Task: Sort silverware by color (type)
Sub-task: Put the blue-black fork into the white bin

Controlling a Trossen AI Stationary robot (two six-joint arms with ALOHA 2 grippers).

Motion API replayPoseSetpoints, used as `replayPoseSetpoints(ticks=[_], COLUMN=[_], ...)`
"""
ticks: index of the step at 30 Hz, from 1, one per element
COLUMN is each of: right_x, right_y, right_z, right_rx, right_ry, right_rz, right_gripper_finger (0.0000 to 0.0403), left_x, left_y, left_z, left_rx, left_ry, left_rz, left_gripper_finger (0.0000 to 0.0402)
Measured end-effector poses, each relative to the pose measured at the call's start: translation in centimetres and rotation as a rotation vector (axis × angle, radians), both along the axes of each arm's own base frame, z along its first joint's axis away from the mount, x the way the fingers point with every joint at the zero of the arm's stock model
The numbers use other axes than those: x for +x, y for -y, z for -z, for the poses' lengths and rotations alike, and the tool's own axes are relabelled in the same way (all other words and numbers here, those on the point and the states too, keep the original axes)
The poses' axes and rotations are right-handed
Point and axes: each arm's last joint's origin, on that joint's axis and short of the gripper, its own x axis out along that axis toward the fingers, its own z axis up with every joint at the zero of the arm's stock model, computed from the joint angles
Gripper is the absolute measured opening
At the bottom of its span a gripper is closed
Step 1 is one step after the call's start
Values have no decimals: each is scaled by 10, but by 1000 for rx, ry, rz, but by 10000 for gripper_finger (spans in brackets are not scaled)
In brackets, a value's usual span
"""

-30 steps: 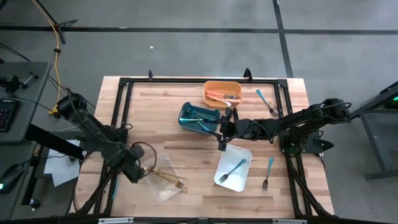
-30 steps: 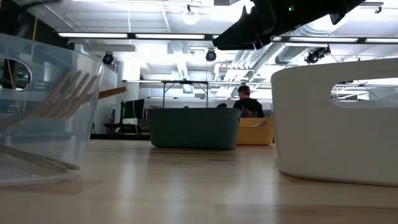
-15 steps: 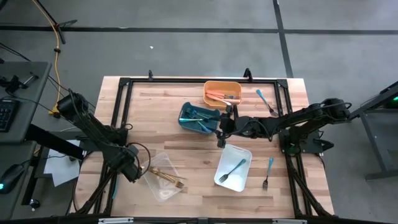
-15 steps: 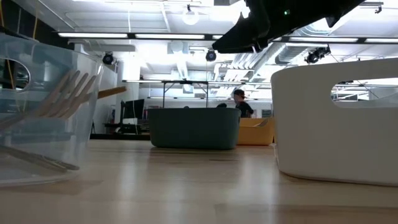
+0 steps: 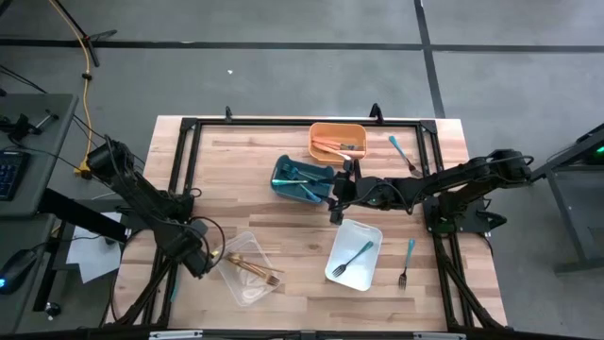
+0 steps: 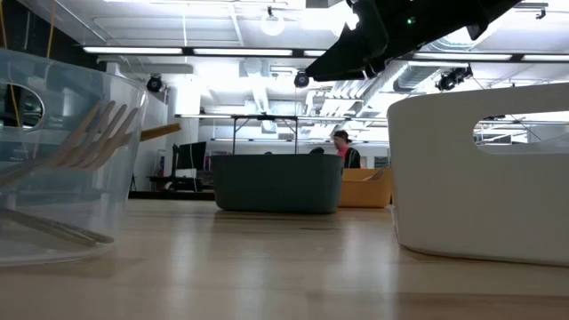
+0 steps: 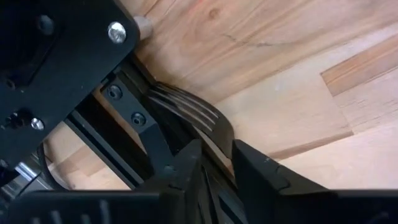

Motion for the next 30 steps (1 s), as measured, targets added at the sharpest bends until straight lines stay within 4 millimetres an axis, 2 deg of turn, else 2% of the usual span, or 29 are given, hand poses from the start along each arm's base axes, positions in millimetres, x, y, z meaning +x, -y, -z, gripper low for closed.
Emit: replayPoseSetpoints(ticks=[7, 15, 22, 26, 30], right_x=[0, 0, 0, 0, 0], right_y=[0, 0, 0, 0, 0], right_z=[0, 0, 0, 0, 0], right_rx=[0, 10, 10, 10, 10], right_ry=[0, 3, 1, 0, 0], right_rz=[0, 3, 3, 3, 3], right_gripper_finger=[183, 183, 183, 183, 183], left_x=[-3, 4, 6, 6, 7], left_y=[4, 13, 17, 17, 18], left_z=[2, 15, 27, 27, 28], left_rx=[56, 54, 74, 70, 60], left_ry=[26, 49, 1, -1, 5], left_rz=[-57, -75, -41, -29, -20], left_gripper_finger=[120, 122, 122, 105, 59])
